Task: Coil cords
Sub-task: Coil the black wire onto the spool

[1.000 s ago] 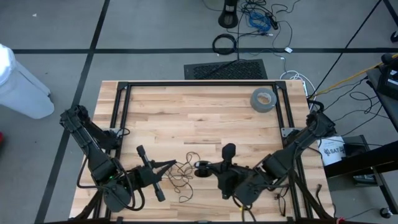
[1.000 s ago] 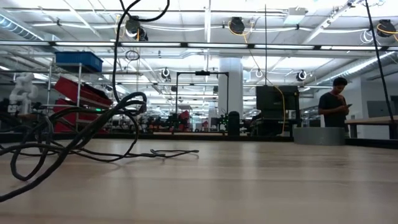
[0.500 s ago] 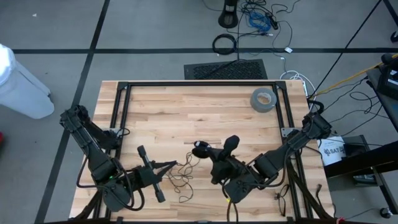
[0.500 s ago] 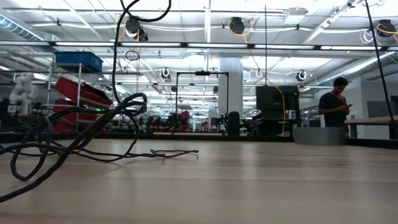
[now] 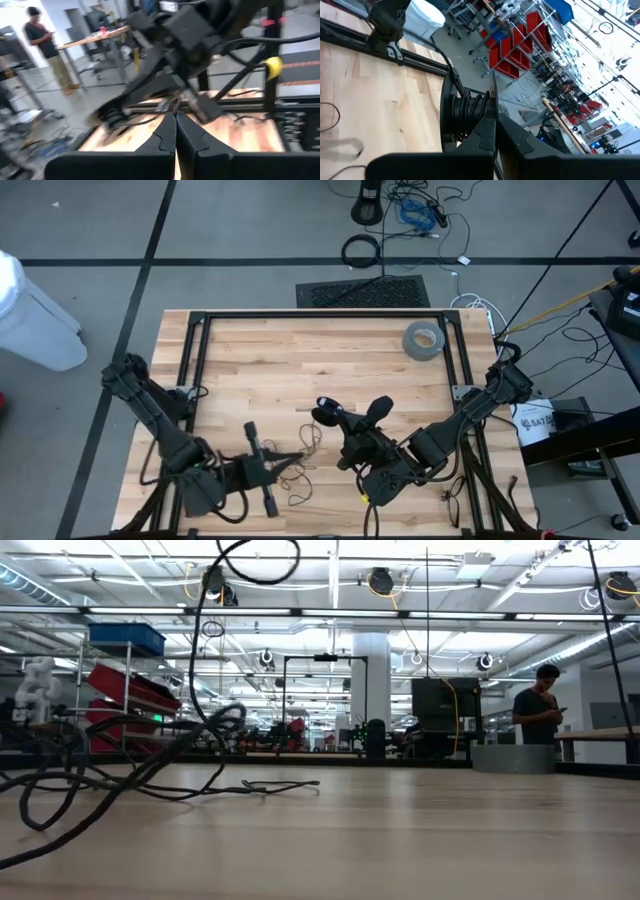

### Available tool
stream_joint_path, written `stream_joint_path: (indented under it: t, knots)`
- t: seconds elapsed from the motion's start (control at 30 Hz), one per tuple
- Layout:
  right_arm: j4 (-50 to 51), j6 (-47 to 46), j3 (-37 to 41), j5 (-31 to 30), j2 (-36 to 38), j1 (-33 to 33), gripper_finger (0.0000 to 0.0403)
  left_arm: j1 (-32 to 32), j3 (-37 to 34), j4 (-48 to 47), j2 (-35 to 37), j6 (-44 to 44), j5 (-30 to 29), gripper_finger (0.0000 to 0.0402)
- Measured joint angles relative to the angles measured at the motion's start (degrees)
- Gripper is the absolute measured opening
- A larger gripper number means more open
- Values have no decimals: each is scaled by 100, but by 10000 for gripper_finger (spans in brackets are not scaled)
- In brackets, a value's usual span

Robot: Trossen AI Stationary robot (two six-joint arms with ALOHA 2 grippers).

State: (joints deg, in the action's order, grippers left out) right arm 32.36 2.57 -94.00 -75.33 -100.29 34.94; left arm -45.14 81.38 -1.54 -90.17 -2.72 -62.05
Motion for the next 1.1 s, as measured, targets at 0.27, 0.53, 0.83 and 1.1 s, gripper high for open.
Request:
stream_joint_path:
  t: [0.27,0.53,0.83,1.1]
  knots:
    - [-119,20,0,56,0,10,0,372,-2,436,-283,-418,736,2]
    - [-363,24,0,59,159,191,0,812,-2,360,-556,-385,1503,2]
    - [-779,102,2,60,395,605,0,1165,-4,380,-861,-376,1594,2]
    - [-1495,665,2,59,425,915,0,1338,-4,365,-975,-363,1669,2]
